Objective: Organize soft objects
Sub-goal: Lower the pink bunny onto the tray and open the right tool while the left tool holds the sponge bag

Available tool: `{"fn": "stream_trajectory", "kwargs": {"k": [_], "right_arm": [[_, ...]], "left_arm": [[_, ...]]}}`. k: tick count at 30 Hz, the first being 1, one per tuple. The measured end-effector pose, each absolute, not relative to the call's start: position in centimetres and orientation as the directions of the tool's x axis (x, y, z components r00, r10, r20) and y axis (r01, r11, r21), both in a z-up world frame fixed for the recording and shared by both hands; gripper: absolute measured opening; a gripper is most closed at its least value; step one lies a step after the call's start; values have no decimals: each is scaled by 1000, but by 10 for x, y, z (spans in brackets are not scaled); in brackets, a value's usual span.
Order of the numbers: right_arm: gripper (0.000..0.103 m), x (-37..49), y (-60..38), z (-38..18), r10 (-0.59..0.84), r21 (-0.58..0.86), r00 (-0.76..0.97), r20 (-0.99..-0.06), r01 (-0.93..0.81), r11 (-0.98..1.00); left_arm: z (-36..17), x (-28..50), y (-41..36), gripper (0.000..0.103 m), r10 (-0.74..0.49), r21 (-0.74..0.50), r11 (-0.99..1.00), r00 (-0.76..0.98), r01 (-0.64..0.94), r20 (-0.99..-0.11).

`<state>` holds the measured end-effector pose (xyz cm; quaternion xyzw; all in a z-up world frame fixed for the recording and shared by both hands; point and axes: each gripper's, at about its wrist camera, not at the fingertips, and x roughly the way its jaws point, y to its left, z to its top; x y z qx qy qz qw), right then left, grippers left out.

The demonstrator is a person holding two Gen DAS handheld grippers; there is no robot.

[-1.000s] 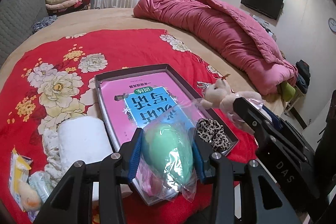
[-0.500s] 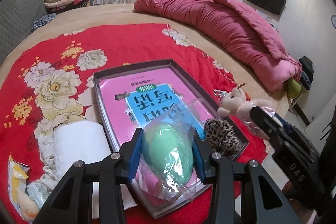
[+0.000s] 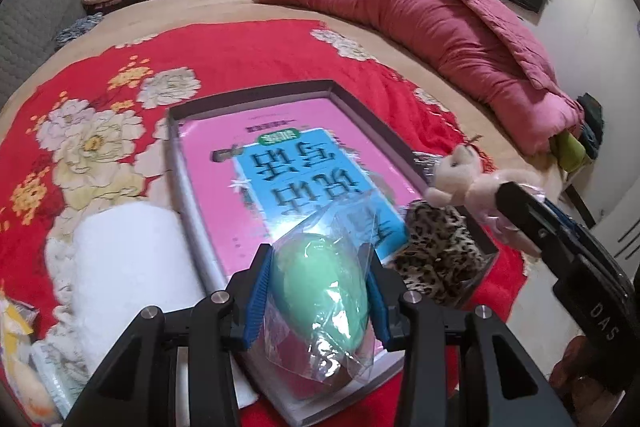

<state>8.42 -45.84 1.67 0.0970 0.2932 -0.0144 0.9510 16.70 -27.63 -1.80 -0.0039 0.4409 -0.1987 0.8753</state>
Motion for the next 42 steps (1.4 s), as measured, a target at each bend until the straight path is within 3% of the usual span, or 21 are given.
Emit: {"fn": "stream_trajectory", "kwargs": {"k": [13,25,34,42], "right_arm": [[45,86,-464,14,28,191,817,-575,101,976],[46,105,-477,-12,66,230,716,-694,134,964],[51,105,-487,-23,78,271,697,-713,171,947],[63,99,-494,-19,66,293,722,-689,193,937]], "left_arm": [[-24,149,-319,43,-471,-225,839,453,495,-757],[-36,148,-336,44,-464,-197,822,428,534,-776],[-40,163,-343,44,-441,-178,827,420,532,-793],[-50,171,-350,45,-409,-164,840,404,518,-818]]}}
